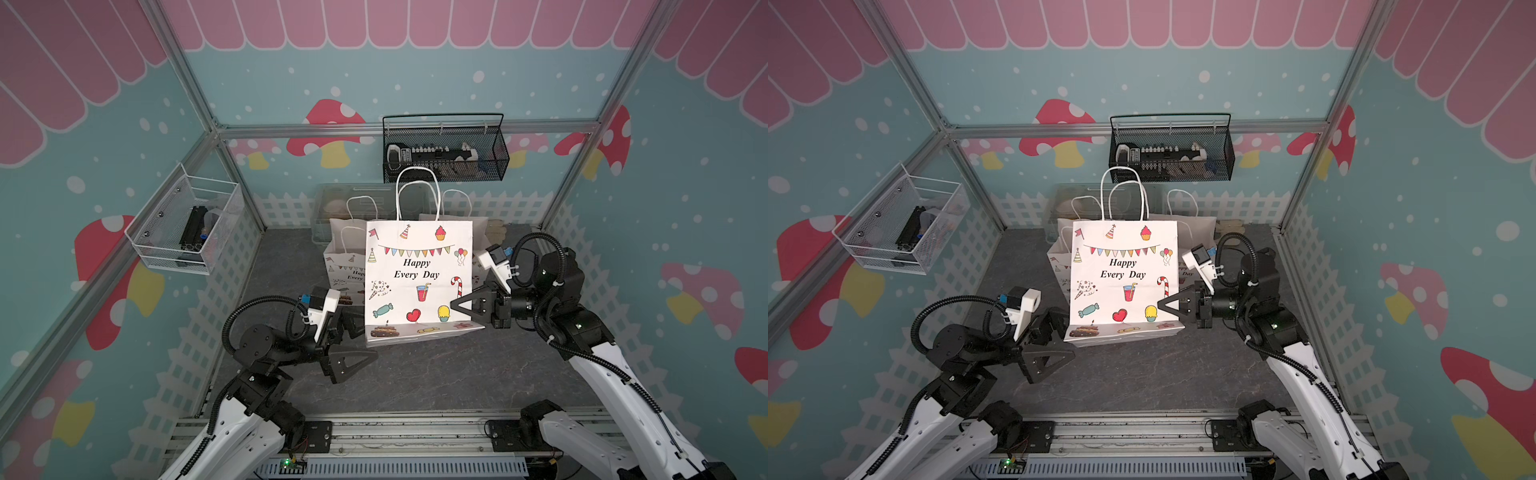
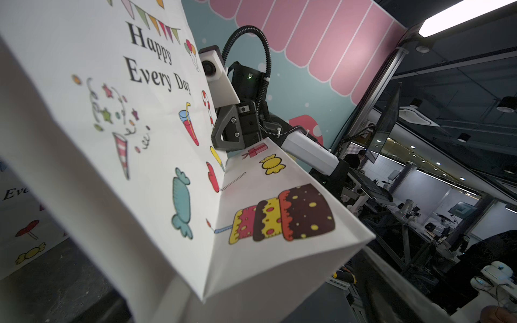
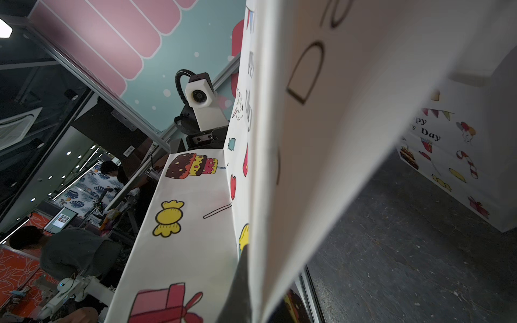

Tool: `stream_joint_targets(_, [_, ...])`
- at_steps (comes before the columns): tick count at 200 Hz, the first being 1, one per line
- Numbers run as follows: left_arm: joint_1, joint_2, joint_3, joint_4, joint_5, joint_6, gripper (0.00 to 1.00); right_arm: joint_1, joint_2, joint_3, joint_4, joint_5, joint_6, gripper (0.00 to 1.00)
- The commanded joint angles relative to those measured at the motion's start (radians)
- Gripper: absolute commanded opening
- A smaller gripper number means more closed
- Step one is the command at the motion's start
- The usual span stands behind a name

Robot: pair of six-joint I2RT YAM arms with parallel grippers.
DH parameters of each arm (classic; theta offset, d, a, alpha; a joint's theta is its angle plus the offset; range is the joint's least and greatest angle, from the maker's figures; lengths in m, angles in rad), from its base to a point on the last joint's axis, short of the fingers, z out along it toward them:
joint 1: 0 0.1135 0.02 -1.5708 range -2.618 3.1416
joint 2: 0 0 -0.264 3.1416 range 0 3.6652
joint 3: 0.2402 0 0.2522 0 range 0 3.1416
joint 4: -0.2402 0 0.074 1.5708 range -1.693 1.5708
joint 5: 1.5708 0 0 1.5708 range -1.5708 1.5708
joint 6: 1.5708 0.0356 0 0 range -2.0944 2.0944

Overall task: Put away the paper bag
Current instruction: Press the paper bag.

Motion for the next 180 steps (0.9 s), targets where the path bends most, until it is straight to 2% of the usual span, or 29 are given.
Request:
stream_joint_targets(1, [-0.005, -0.007, 0.041, -0.154, -0.076, 0.111, 0.99, -0.010, -0.005, 0.025, 0.030, -0.003, 0.015, 0.00])
stream_joint_targets(41, [-0.005, 0.001, 0.049, -0.224, -0.201, 0.164, 0.99, -0.011, -0.001, 0.022, 0.029, -0.002, 0.013, 0.00])
stream_joint_targets(70, [-0.018, 0.012, 0.050, -0.175, -0.109, 0.155, 0.99, -0.026, 0.011, 0.035, 0.029, -0.011, 0.009, 0.00])
stream_joint_targets(86, [-0.042, -0.003, 0.057, -0.206, -0.107, 0.189, 0.99, -0.050, 0.019, 0.042, 0.031, -0.029, 0.012, 0.00])
stream_joint_targets(120, [-0.091, 0.001, 0.098, -0.357, -0.240, 0.305, 0.99, -0.059, 0.027, 0.024, 0.133, -0.046, 0.096, 0.00])
stream_joint_targets(142, [-0.104, 0.024, 0.112, -0.392, -0.330, 0.331, 0.99, -0.059, 0.023, 0.016, 0.142, -0.049, 0.111, 0.00])
stream_joint_targets(160, [-0.105, 0.037, 0.117, -0.374, -0.358, 0.330, 0.98, -0.059, 0.015, 0.009, 0.131, -0.062, 0.104, 0.00])
stream_joint_targets(180, [-0.105, 0.062, 0.121, -0.310, -0.335, 0.305, 0.97, -0.057, -0.001, 0.015, 0.035, -0.065, 0.025, 0.00])
